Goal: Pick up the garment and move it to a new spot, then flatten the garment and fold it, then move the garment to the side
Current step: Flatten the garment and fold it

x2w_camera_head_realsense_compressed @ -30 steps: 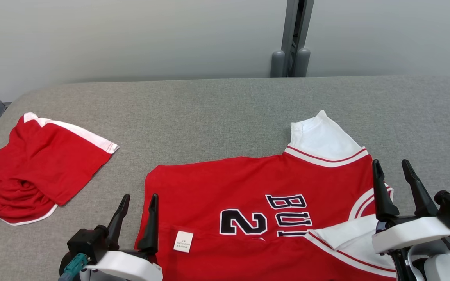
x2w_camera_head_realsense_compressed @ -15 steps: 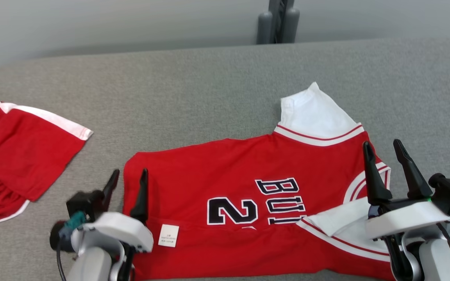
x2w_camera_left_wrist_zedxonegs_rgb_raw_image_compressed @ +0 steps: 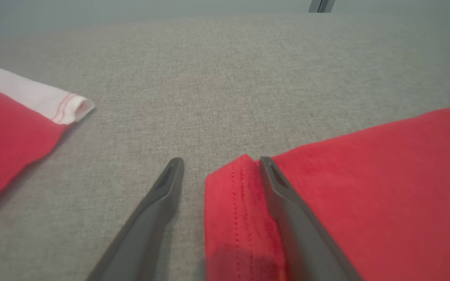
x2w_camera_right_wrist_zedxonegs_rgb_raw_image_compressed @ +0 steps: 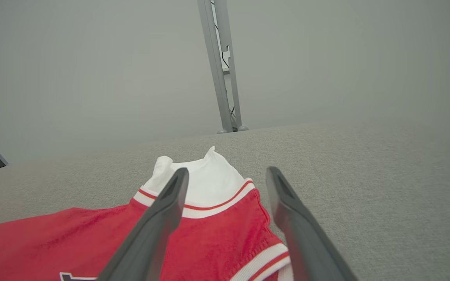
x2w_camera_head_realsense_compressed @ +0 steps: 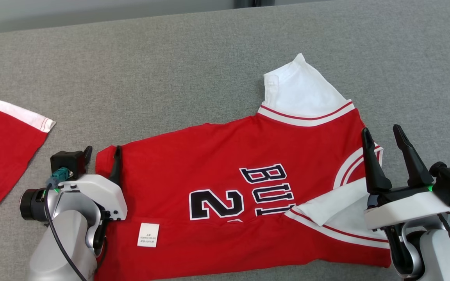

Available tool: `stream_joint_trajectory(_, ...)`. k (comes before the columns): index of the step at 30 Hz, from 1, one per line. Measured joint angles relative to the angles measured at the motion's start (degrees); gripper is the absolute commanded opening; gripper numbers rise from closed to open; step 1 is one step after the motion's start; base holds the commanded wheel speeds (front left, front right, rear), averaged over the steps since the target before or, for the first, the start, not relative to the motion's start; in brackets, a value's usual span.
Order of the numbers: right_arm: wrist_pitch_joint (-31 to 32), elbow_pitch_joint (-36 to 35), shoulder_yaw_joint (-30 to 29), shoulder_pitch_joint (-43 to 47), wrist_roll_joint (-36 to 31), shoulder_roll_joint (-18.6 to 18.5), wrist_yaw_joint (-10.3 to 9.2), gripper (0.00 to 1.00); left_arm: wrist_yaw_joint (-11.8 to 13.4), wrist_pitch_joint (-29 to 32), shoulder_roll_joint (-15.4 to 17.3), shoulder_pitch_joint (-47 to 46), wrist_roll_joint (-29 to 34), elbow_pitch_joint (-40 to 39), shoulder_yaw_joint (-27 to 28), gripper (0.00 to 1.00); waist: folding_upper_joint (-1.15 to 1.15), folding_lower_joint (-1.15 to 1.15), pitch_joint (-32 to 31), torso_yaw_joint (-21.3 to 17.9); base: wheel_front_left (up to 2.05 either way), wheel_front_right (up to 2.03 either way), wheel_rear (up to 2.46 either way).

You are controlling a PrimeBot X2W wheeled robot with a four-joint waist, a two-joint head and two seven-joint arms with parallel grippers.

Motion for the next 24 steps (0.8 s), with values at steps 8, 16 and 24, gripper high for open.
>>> stream_joint_trajectory(8,-0.1,0.5,-0.1,0.1,0.1,0.0,0.0,1.0,-0.5,-1.0,-0.5,-1.4,-0.1,3.4,-0.8,0.65,0.0,0.01,-0.2,0.1,0.0,0.0,0.0)
stream_joint_trajectory(16,0.4,1.6,-0.7,-0.5,-0.3,0.0,0.0,1.0,-1.9,-4.2,-1.1,-1.8,-0.6,2.9,-1.4,0.0,0.0,0.0,-0.5,1.2,0.0,0.0,0.0)
stream_joint_trajectory(24,4.6,4.2,-3.6,-6.1,-1.1,0.0,0.0,1.0,-3.1,-6.6,-2.9,-0.1,-0.8,-4.8,-2.8,0.0,0.0,0.01,-0.8,4.6,0.0,0.0,0.0)
